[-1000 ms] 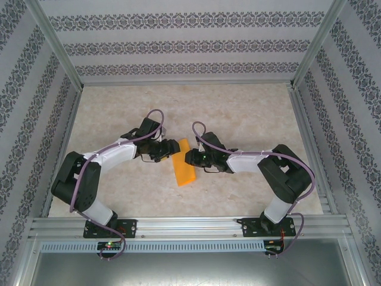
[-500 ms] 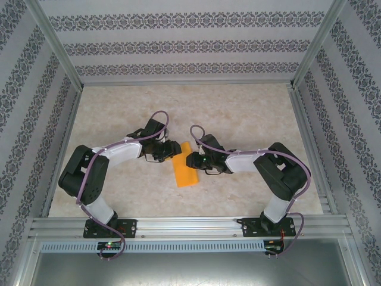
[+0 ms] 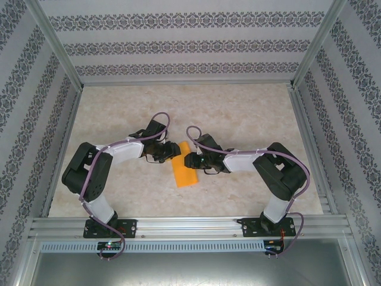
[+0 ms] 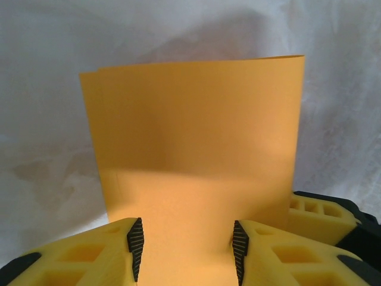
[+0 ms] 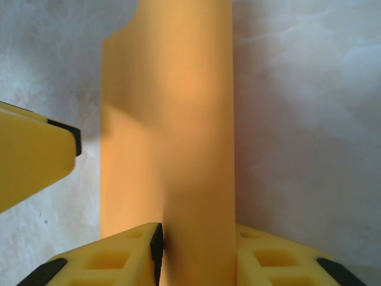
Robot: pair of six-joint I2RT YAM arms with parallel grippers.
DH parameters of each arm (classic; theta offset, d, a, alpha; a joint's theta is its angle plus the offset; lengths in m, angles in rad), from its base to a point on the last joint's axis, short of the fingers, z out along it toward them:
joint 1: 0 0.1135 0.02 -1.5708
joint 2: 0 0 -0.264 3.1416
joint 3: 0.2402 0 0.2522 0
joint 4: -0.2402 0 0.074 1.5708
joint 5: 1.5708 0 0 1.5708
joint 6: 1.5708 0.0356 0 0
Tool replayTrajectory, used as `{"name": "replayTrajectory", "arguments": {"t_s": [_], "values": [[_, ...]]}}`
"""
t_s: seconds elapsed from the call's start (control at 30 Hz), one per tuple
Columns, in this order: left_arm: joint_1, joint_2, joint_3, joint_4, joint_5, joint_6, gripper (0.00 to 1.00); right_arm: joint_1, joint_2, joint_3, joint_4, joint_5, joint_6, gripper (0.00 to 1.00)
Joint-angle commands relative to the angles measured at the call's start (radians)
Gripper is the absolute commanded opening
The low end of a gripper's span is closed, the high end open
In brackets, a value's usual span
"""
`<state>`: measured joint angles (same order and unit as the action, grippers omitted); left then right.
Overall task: Fold a paper plane with a square sheet of paper (pick it up from the middle)
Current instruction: Fold the square sheet of paper in half at the center of the table.
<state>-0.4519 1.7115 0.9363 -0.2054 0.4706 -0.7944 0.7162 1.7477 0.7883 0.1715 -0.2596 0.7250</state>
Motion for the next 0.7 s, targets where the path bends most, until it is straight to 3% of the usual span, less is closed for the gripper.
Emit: {"name": "replayTrajectory", "arguments": {"t_s": [0.0, 0.3, 0.67], "values": [[-0.015, 0.027, 0.022, 0.028, 0.015, 0.0, 0.46, 0.014, 0.016, 0.018, -0.015, 0.014, -0.033, 0.34], [-0.021, 0.081, 0.045, -0.034, 0.004, 0.061, 0.46, 0.022, -0.006, 0.041, -0.055, 0.023, -0.055, 0.36], [-0.022, 0.107, 0.048, -0.104, -0.04, 0.123, 0.44, -0.011, -0.086, 0.017, -0.104, 0.033, -0.074, 0.46]]}}
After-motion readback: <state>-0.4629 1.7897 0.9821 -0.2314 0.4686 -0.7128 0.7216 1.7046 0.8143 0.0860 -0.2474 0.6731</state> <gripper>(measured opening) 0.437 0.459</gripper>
